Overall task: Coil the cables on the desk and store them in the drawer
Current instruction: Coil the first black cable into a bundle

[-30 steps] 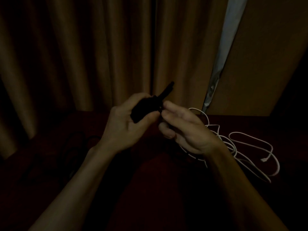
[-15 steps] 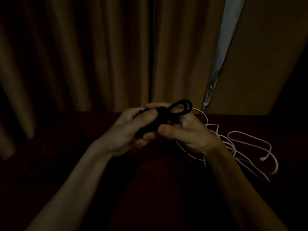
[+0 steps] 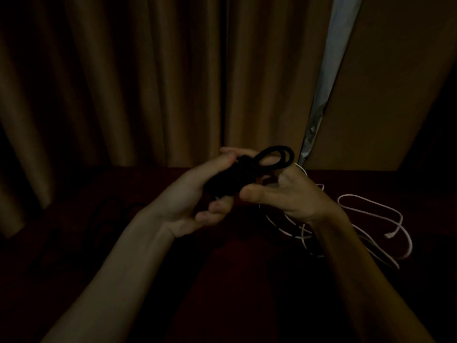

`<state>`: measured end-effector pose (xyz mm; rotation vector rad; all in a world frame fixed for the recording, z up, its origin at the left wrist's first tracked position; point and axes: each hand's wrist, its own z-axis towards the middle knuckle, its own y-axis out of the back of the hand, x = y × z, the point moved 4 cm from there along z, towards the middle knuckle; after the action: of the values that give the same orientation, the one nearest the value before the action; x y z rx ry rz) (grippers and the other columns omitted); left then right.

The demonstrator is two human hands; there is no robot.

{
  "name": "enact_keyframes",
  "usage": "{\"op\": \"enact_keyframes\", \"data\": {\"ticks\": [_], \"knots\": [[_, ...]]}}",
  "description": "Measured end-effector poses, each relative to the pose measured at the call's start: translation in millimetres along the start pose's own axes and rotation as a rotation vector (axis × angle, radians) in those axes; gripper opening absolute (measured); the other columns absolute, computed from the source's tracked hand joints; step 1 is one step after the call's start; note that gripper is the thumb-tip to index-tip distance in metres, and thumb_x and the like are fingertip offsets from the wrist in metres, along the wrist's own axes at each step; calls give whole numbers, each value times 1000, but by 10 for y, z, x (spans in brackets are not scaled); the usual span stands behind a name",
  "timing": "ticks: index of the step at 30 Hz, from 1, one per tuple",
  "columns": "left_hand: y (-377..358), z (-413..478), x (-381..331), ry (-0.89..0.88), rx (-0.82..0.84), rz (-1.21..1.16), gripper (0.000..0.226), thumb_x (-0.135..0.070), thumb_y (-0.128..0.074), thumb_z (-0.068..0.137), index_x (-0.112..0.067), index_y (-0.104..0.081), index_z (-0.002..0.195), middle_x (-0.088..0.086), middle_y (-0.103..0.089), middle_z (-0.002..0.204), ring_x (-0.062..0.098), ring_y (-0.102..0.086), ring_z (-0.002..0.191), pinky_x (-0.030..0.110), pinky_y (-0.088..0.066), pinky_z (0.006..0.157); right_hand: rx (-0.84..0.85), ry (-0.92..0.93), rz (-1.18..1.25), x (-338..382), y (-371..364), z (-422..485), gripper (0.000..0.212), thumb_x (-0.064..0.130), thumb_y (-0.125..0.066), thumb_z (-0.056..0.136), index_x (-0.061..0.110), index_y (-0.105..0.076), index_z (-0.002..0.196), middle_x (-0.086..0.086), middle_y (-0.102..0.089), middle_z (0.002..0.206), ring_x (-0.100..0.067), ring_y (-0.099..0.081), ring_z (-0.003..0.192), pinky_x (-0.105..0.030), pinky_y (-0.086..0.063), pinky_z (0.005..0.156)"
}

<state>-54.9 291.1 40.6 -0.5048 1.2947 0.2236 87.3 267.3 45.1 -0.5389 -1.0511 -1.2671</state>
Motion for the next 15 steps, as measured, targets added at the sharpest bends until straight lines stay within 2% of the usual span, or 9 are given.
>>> {"op": "enact_keyframes", "data": {"ticks": [3,5,7,10,12,13,15], "knots": [[2,10,7,-4,37,-9,45,-42,-38,99,-21,-59,133,-1,-66,66,0,-43,35,15,-19,31,-12,1,-37,-9,6,-9,47,8,-72,81,21,-60,125,18,-73,108,1,-65,109,-17,-50,89],[13,10,42,24,37,3,49,-45,-35,101,-21,-54,140,0,-63,61,2,-43,33,16,-20,31,-21,12,-87,-12,32,-5,45,5,-77,81,18,-63,122,15,-73,106,-2,-66,107,-19,-50,90],[23,8,60,43,3,34,53,-51,-39,98,-25,-57,140,3,-52,52,7,-39,30,16,-22,32,-21,34,-127,9,31,7,41,3,-77,82,11,-66,121,8,-73,106,-8,-68,106,-24,-51,91],[68,1,60,63,-99,133,56,-64,-39,95,-33,-60,137,7,-44,48,14,-38,31,17,-28,35,-35,83,-184,39,-11,40,27,5,-76,85,5,-69,111,2,-75,98,-11,-71,98,-25,-53,88],[98,-7,29,82,-210,216,62,-72,-35,90,-36,-65,131,10,-47,52,17,-40,36,21,-32,39,-14,86,-189,28,-46,64,16,4,-70,91,-4,-68,104,-11,-76,94,-22,-73,93,-36,-55,87],[100,-15,1,61,-248,262,62,-73,-34,88,-35,-70,122,11,-49,56,17,-43,40,23,-35,42,6,77,-163,18,-67,72,15,3,-67,94,-10,-65,103,-19,-74,91,-26,-73,90,-38,-56,85],[121,-29,-63,-26,-334,376,56,-72,-38,89,-29,-73,96,7,-55,64,14,-49,48,22,-41,48,4,57,-72,2,-97,80,13,2,-62,96,-10,-64,100,-23,-70,86,-21,-72,81,-27,-56,76]]}}
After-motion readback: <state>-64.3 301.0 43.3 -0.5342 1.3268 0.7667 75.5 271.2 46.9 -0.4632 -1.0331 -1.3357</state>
